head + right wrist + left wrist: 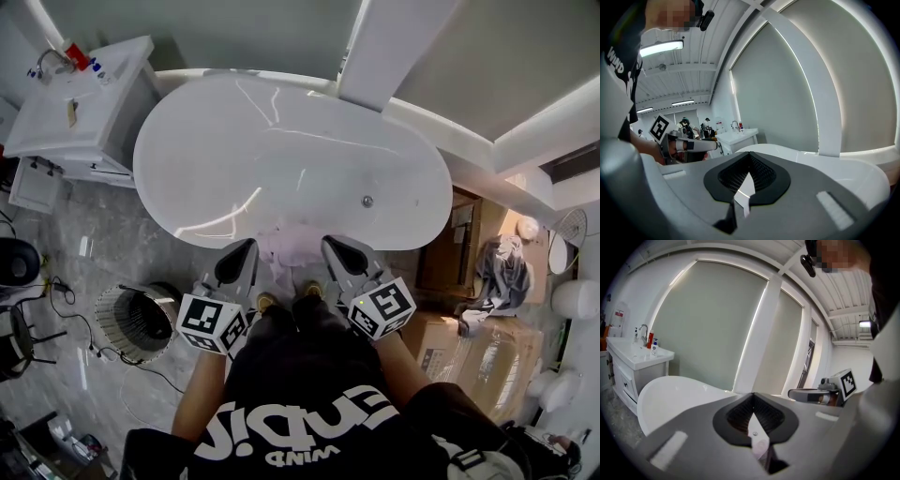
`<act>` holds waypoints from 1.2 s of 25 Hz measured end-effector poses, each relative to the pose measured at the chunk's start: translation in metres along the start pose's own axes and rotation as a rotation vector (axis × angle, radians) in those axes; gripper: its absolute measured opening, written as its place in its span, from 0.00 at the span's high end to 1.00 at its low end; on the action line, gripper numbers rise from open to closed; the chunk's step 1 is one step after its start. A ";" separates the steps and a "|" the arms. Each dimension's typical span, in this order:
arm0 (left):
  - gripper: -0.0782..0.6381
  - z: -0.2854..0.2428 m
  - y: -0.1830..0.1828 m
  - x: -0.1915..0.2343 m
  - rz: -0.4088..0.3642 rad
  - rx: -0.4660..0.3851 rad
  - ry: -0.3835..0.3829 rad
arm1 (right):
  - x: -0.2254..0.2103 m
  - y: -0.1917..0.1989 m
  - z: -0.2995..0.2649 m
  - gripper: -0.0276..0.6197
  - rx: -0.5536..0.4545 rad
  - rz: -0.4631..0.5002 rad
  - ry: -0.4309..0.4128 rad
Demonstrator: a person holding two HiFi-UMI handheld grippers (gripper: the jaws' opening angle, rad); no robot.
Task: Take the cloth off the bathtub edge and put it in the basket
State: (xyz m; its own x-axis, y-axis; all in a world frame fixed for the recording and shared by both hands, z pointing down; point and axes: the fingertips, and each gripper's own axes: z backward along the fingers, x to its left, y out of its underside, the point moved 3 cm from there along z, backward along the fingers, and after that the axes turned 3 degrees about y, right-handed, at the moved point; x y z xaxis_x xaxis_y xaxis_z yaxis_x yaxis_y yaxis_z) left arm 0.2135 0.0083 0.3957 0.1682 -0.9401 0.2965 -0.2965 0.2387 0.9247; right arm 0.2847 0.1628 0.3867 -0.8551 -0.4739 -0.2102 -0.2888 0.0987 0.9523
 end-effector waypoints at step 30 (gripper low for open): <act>0.90 -0.094 0.149 -0.001 -0.021 0.190 0.068 | -0.061 0.141 0.006 0.95 0.152 -0.084 0.024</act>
State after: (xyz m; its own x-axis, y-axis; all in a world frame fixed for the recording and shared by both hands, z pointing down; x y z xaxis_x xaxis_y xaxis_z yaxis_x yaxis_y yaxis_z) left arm 0.2571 0.0678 0.5551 0.2372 -0.9244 0.2987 -0.4635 0.1626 0.8710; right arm 0.2936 0.2105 0.5327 -0.8150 -0.5070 -0.2804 -0.4221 0.1880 0.8868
